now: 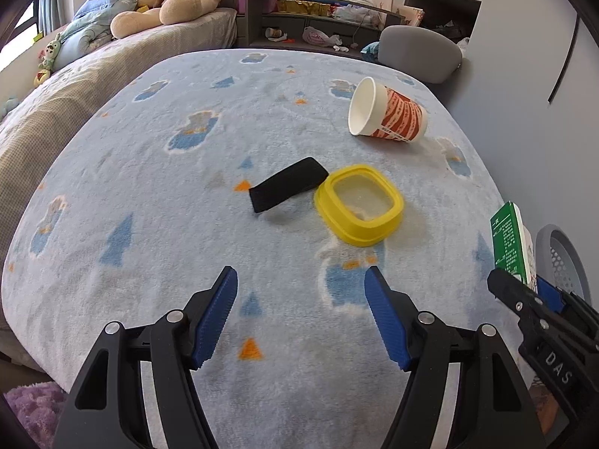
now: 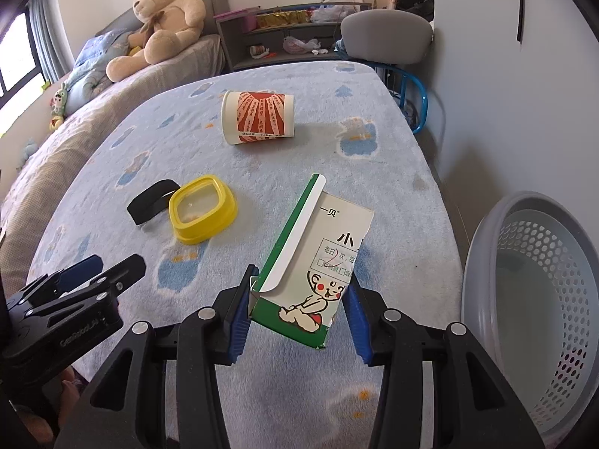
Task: Collect trash
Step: 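Grasp the yellow square lid with the left tool while the right tool holds the carton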
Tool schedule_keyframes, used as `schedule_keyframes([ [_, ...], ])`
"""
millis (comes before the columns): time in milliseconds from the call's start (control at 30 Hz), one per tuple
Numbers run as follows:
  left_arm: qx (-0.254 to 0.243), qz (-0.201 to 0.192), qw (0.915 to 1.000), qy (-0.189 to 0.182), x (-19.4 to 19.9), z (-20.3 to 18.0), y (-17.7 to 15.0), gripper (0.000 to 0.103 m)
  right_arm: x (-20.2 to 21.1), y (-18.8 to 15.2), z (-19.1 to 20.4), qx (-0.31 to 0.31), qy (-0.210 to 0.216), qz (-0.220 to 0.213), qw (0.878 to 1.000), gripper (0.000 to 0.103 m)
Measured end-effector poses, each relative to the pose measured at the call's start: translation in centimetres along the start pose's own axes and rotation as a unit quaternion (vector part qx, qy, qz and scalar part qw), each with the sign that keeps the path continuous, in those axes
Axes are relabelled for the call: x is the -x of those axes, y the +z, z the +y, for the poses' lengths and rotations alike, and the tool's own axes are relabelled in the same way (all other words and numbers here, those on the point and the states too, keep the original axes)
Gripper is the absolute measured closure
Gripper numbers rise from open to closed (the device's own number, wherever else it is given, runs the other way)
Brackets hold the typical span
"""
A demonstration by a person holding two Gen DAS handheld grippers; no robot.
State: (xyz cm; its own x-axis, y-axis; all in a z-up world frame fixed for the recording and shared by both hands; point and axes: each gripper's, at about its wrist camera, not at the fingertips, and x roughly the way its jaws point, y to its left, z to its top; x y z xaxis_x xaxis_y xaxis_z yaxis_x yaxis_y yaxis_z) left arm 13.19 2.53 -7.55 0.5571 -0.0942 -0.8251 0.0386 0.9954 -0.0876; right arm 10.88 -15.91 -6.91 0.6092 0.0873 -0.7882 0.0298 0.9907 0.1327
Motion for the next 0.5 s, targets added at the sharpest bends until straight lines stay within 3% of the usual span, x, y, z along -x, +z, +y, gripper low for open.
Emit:
schedule_keyframes([
  [367,0.011,0.034,0.9992,-0.019,-3.3,-3.8,2.2,0.035,1.1,-0.6,-3.0,-0.017,0.028,-0.013,0.999,0.059],
  [500,0.008,0.044,0.9989,-0.01,-4.6,-5.0,2.9,0.035,1.6,-0.4,-3.9,-0.024,0.039,-0.022,0.999,0.059],
])
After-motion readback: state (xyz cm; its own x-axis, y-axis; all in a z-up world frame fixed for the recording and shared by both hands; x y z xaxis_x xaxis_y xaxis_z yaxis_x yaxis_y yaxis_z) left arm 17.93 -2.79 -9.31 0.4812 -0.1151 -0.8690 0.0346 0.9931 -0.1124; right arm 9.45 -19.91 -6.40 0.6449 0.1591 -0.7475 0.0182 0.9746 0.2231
